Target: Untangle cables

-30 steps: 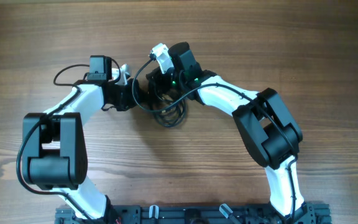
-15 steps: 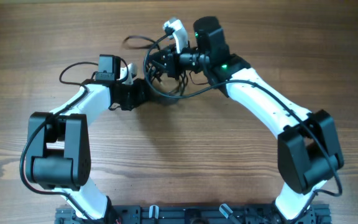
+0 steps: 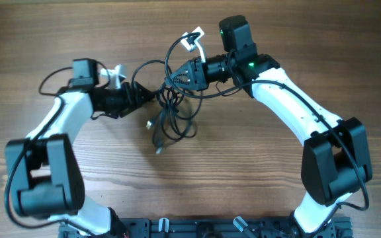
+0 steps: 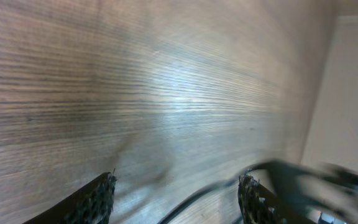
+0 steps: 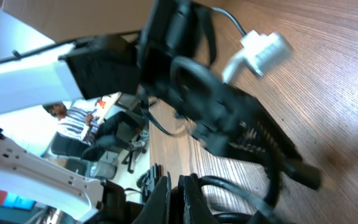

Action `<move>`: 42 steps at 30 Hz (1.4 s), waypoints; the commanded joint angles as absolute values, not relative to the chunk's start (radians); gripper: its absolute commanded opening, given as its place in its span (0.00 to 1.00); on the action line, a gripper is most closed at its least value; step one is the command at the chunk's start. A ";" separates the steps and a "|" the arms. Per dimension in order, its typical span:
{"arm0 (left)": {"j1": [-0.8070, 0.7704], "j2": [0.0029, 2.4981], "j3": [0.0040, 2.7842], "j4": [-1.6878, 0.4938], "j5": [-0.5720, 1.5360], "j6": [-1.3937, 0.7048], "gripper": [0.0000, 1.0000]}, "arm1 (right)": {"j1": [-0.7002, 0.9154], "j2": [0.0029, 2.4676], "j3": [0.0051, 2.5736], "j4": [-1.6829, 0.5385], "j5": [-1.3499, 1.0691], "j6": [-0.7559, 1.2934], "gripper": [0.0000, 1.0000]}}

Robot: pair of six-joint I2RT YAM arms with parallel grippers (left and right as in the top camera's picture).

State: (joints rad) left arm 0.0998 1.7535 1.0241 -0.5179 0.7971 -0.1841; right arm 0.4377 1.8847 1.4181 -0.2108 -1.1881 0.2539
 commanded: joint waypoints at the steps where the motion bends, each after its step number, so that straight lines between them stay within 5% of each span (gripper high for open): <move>1: 0.134 1.689 1.022 -0.580 1.111 0.118 0.66 | 0.445 1.844 1.438 -0.196 -1.243 0.199 0.04; 10: 0.147 1.687 1.022 -0.652 1.267 0.314 0.48 | 0.445 1.844 1.438 -0.200 -1.168 0.313 0.04; 13: 0.202 1.687 1.022 -0.652 1.267 0.306 0.53 | 0.445 1.844 1.438 -0.200 -1.168 0.318 0.04; 15: 0.265 1.687 1.022 -0.651 1.251 0.244 0.66 | 0.445 1.844 1.438 -0.199 -1.167 0.318 0.04; 19: 0.366 1.688 1.019 -0.662 1.245 0.158 0.59 | 0.444 1.844 1.438 -0.199 -1.160 0.319 0.04; 23: 0.317 1.687 1.019 -0.781 1.436 0.459 0.52 | 0.444 1.844 1.438 -0.199 -1.160 0.328 0.04; 37: 0.090 1.689 1.019 -0.630 1.329 0.389 0.58 | 0.445 1.844 1.438 -0.195 -1.160 0.344 0.04; 40: 0.062 1.689 1.019 -0.609 1.288 0.385 0.46 | 0.445 1.844 1.438 -0.195 -1.160 0.344 0.04; 42: 0.061 1.689 1.019 -0.608 1.288 0.385 0.24 | 0.445 1.844 1.438 -0.195 -1.161 0.344 0.04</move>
